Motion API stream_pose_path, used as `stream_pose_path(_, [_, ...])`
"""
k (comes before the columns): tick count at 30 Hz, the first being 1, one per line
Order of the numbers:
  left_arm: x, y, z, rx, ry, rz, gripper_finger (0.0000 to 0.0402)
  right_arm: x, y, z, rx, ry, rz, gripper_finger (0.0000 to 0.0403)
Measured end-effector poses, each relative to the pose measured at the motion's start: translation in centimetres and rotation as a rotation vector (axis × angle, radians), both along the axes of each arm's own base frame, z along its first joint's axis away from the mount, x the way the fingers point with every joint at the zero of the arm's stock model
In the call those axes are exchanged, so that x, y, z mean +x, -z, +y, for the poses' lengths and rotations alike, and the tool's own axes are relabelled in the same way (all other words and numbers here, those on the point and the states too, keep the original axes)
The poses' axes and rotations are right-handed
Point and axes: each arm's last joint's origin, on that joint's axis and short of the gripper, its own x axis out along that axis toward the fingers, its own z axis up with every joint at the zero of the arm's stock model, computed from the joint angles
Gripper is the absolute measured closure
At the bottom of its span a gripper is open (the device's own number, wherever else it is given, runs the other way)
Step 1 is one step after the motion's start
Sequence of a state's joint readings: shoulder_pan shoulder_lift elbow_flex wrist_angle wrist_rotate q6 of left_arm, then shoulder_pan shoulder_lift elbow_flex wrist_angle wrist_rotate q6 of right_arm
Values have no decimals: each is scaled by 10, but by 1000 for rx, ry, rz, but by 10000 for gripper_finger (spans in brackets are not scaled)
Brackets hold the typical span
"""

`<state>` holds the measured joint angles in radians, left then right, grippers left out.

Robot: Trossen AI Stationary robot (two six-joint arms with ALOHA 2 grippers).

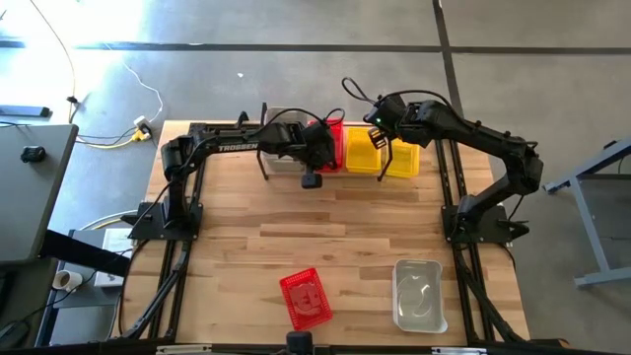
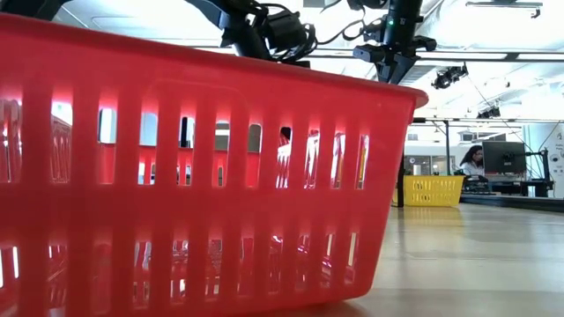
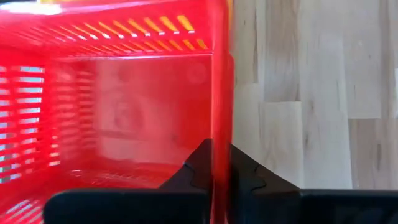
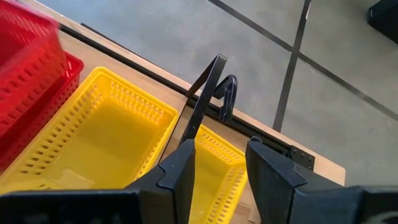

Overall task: Stack baskets on shelf by color
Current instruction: Stack the left red bin on top of the red bin, then stack the white bin on top of the white bin

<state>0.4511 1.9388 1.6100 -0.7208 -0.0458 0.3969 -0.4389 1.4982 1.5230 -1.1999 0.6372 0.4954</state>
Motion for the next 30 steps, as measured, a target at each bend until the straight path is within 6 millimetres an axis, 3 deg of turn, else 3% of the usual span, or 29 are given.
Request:
stream_pose_path(21, [2, -2, 0, 3, 0, -24, 285, 0, 0, 0, 2, -16, 14, 274])
stream_pose_path(30, [-11, -31, -8, 12, -20, -78, 271, 1, 2, 3, 96, -100, 12, 274])
